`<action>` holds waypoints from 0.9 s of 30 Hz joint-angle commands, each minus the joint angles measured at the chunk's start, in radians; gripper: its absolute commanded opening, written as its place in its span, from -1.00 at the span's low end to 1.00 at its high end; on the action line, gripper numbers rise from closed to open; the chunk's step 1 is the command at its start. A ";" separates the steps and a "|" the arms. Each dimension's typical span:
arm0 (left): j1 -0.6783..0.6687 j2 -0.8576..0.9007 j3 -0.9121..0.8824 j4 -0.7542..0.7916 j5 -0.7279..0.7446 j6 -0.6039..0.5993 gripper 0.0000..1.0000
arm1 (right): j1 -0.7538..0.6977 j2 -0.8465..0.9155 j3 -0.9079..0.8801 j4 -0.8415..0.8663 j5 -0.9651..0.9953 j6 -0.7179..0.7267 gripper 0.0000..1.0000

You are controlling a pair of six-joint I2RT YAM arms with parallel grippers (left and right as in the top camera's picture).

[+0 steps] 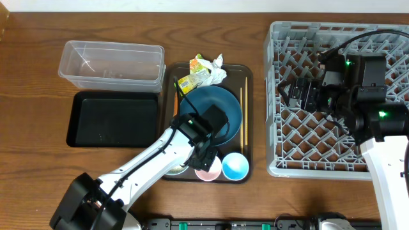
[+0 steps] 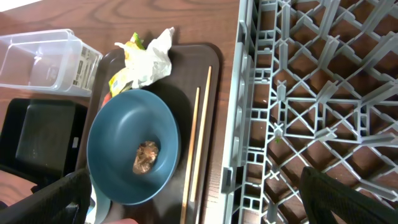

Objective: Sort waste into correct bins and load items into the dishwasher rack
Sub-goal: 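Reach the left gripper to the pink cup and grasp it, then lift the pink cup and hand it to the right gripper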

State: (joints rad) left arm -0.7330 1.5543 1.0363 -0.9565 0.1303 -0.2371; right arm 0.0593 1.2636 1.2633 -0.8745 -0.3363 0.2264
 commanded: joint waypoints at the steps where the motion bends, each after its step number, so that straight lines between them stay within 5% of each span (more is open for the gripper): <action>1: 0.005 -0.001 -0.007 -0.003 -0.012 -0.001 -0.88 | -0.007 -0.007 0.018 -0.001 0.008 0.005 0.98; 16: 0.260 -0.158 0.171 -0.174 -0.027 0.013 -0.88 | -0.007 -0.007 0.018 -0.001 0.008 0.005 0.99; 22: 0.378 -0.212 0.174 -0.092 0.214 0.069 -0.88 | -0.006 -0.007 0.018 -0.005 0.002 0.005 0.98; 27: 0.476 -0.212 0.174 0.050 0.588 0.099 -0.88 | -0.006 -0.007 0.018 0.009 -0.117 -0.033 0.98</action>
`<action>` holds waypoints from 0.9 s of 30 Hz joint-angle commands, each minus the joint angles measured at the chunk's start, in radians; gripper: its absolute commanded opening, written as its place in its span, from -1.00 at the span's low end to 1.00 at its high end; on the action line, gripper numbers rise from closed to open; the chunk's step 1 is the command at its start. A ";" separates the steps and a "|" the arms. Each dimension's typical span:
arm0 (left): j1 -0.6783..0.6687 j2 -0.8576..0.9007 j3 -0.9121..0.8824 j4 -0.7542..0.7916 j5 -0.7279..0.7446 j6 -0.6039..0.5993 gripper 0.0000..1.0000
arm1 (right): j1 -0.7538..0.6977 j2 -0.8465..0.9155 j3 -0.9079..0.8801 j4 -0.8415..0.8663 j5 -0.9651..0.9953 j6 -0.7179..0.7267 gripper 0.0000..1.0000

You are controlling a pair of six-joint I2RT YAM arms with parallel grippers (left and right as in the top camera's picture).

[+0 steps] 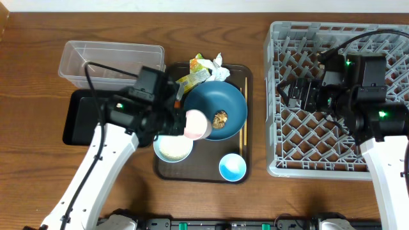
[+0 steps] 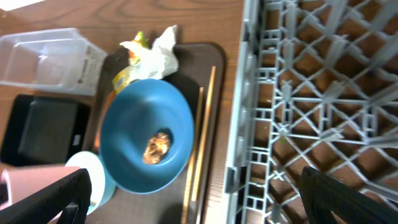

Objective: Sort waste into correct bins and load items into the dishwasher rack
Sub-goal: 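Lift the pink cup and hand it to the right gripper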

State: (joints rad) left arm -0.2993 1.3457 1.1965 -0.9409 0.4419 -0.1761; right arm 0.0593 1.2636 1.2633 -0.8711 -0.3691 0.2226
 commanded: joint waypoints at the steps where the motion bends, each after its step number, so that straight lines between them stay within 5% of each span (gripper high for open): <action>1: 0.060 -0.003 0.014 0.061 0.330 0.038 -0.88 | -0.006 -0.007 0.018 0.012 -0.122 -0.048 0.99; 8: 0.143 0.001 0.014 0.237 0.747 0.037 -0.87 | 0.038 -0.007 0.018 0.131 -0.529 -0.162 0.79; 16: 0.144 0.001 0.014 0.483 1.121 -0.031 -0.88 | 0.173 -0.007 0.018 0.321 -0.774 -0.232 0.62; 27: 0.144 0.001 0.014 0.657 1.128 -0.145 -0.88 | 0.219 -0.007 0.018 0.388 -0.948 -0.232 0.69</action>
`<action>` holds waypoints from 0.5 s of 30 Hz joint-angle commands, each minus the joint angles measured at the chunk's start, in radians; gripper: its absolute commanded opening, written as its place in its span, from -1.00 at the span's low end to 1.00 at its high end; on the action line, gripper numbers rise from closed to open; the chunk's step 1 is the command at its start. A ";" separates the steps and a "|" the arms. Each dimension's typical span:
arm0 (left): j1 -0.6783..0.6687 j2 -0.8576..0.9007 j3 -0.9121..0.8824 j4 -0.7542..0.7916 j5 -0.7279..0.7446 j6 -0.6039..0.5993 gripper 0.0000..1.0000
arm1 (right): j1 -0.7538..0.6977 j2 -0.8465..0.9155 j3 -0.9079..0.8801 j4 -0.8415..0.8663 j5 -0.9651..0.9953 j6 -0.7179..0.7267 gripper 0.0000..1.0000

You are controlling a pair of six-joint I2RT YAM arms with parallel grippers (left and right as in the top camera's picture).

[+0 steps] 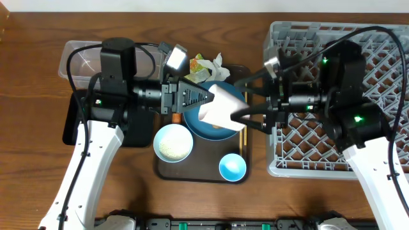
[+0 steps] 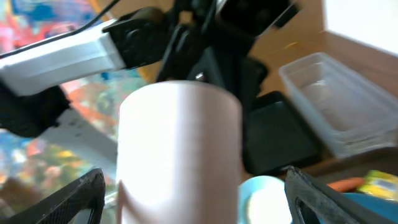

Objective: Sort waste into correct bins and load items into the dishwasher rack
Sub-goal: 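Lift the pink cup and hand it to the right gripper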

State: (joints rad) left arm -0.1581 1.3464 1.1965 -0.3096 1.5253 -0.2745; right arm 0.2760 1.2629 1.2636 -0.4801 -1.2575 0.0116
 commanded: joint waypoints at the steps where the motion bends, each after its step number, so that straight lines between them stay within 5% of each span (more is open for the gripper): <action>1: 0.003 0.000 0.014 0.039 0.045 -0.053 -0.88 | 0.000 -0.006 0.018 -0.002 -0.060 -0.021 0.69; 8: 0.025 0.000 0.014 0.143 0.007 -0.151 -0.87 | -0.003 -0.006 0.018 -0.010 -0.074 -0.020 0.62; 15: 0.025 0.000 0.014 0.159 -0.023 -0.152 -0.88 | 0.015 -0.006 0.018 -0.008 -0.070 -0.021 0.33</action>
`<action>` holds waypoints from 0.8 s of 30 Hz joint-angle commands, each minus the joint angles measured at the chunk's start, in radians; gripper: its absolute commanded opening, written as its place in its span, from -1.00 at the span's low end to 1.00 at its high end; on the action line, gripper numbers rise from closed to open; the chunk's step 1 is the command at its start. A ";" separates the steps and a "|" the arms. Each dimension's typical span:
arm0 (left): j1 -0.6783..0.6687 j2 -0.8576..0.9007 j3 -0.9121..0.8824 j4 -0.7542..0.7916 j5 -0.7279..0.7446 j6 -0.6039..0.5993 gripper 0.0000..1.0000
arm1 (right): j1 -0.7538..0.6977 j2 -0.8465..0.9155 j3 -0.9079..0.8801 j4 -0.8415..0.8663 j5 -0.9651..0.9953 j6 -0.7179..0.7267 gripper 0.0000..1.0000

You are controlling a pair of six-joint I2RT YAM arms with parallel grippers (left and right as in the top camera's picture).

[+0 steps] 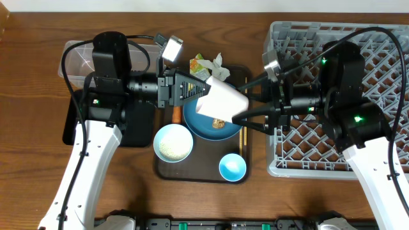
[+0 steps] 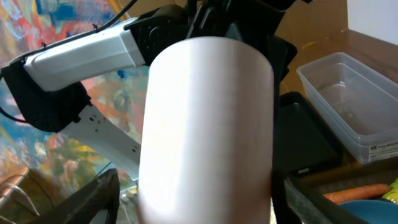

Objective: Sort waste into correct bins and load items into the dishwasher rack
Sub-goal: 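Lift the pink cup and hand it to the right gripper, then carry the pink cup with the right gripper into the rack's front-right corner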

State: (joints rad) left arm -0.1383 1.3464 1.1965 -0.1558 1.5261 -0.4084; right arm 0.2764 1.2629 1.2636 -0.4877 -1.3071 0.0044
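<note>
A pale pink cup (image 1: 222,100) hangs on its side above the tray, with my left gripper (image 1: 199,94) shut on its left end. My right gripper (image 1: 246,102) is open and reaches in from the rack side, one finger on each side of the cup's other end. In the right wrist view the cup (image 2: 208,124) fills the middle between my right gripper's (image 2: 196,200) dark fingers (image 2: 99,199), and a gap shows at the left finger. The grey dishwasher rack (image 1: 377,57) stands at the right.
The brown tray (image 1: 249,76) holds a blue bowl (image 1: 214,124) with a food scrap, a white bowl of rice (image 1: 173,142), a small blue cup (image 1: 232,167), chopsticks (image 1: 242,137), a carrot (image 1: 176,115) and wrappers (image 1: 204,67). To its left stand a clear bin (image 1: 80,54) and a black bin (image 1: 137,124).
The cup sits a little higher and farther right, deeper between my right gripper's fingers. Those fingers stand closer together around it. My left gripper still holds it.
My left gripper was down at the pink cup at the tray's front, my right gripper over the rack. Then the left held the cup up over the tray's left side. Then both grippers met above the blue bowl, and now the cup lies between the right's fingers.
</note>
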 commanded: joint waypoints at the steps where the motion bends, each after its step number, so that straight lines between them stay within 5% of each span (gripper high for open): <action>1: 0.005 0.000 0.014 0.006 -0.032 -0.021 -0.88 | 0.016 -0.006 0.018 -0.001 -0.015 -0.013 0.34; 11: 0.002 0.000 0.014 0.009 -0.047 -0.042 -0.88 | 0.020 -0.006 0.018 0.014 0.028 -0.013 0.41; 23: 0.002 0.000 0.014 0.013 -0.080 -0.072 -0.88 | 0.037 -0.006 0.017 0.017 0.130 0.001 0.24; 24: 0.002 0.000 0.014 0.013 -0.080 -0.072 -0.88 | 0.041 -0.006 0.017 0.019 0.129 0.002 0.37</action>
State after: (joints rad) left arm -0.1383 1.3464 1.1965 -0.1513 1.4590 -0.4648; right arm 0.2924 1.2633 1.2636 -0.4740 -1.1957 0.0097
